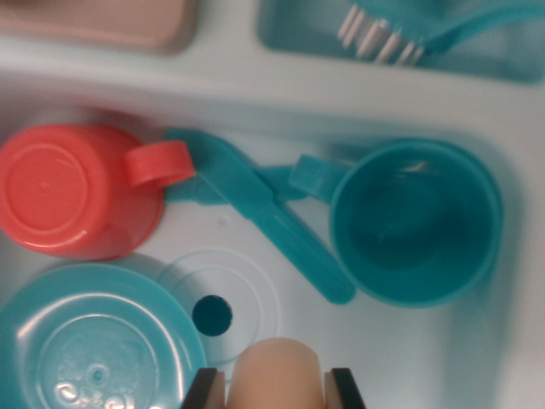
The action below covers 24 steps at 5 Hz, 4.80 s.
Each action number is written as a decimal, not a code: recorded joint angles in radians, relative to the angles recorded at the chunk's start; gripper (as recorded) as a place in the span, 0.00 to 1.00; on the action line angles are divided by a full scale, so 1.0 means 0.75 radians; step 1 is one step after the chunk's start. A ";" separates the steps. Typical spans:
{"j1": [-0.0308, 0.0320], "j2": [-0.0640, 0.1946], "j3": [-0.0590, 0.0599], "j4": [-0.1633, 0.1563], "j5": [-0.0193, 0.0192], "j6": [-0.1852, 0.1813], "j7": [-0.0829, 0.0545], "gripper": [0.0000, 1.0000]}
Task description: Pick detergent from the sink
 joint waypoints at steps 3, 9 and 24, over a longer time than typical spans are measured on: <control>0.0004 -0.017 0.000 0.038 -0.0038 0.054 0.004 1.00; 0.0019 -0.071 0.001 0.162 -0.0161 0.232 0.017 1.00; 0.0056 -0.207 0.004 0.474 -0.0472 0.678 0.048 1.00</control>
